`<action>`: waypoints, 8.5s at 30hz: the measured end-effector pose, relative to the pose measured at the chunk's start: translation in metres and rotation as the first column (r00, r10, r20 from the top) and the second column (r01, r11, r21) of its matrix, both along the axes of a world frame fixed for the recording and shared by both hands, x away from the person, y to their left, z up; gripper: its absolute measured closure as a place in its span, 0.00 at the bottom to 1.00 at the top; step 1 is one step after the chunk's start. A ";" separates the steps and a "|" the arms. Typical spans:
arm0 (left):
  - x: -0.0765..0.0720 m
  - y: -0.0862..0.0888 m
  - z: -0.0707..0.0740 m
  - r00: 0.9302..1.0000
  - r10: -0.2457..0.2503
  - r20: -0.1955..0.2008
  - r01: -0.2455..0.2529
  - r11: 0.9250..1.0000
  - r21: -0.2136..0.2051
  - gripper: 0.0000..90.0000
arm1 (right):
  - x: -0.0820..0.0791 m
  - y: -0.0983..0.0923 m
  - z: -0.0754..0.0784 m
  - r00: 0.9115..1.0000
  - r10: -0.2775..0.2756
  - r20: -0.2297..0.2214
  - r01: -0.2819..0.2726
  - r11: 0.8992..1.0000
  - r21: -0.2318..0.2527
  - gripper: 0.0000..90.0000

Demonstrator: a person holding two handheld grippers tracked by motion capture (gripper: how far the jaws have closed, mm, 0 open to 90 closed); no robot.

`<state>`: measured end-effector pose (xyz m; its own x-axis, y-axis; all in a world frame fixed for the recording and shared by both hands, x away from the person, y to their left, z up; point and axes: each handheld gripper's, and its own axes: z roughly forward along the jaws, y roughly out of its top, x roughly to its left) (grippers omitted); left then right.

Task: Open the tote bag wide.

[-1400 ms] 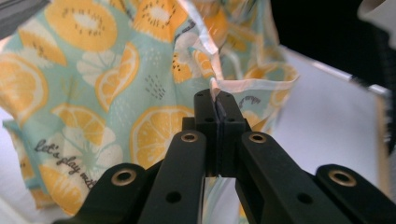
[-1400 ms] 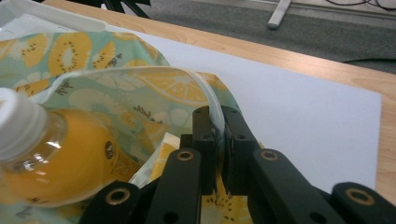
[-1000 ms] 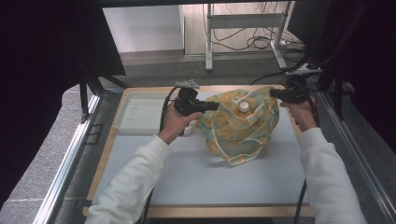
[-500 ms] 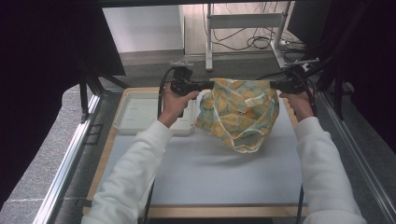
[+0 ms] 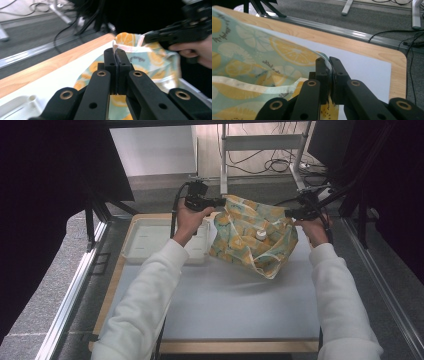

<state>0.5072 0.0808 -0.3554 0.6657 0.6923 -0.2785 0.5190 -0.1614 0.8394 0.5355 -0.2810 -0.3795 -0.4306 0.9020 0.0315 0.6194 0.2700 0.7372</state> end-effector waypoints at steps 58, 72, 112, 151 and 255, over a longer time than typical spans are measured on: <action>-0.024 -0.012 -0.150 0.976 -0.023 -0.217 0.081 0.962 0.259 1.00 | -0.017 -0.014 -0.120 0.974 -0.035 -0.225 0.009 0.993 -0.114 0.97; -0.038 -0.018 -0.128 0.984 -0.081 -0.156 0.111 0.975 0.193 0.88 | -0.032 -0.016 -0.091 0.993 -0.011 -0.115 0.005 0.999 -0.050 0.71; -0.029 -0.087 -0.094 0.955 -0.270 -0.127 0.294 0.924 0.243 0.98 | -0.128 0.024 -0.088 0.974 0.223 -0.043 -0.221 0.974 0.045 0.99; 0.001 -0.073 -0.129 0.963 -0.214 -0.164 0.243 0.953 0.183 0.98 | -0.138 0.030 -0.119 0.950 0.284 -0.128 -0.282 0.959 0.034 0.99; -0.069 -0.039 -0.175 0.928 -0.293 -0.230 0.327 0.936 0.127 0.99 | 0.000 0.024 -0.131 0.965 0.122 -0.231 -0.109 0.992 0.069 0.99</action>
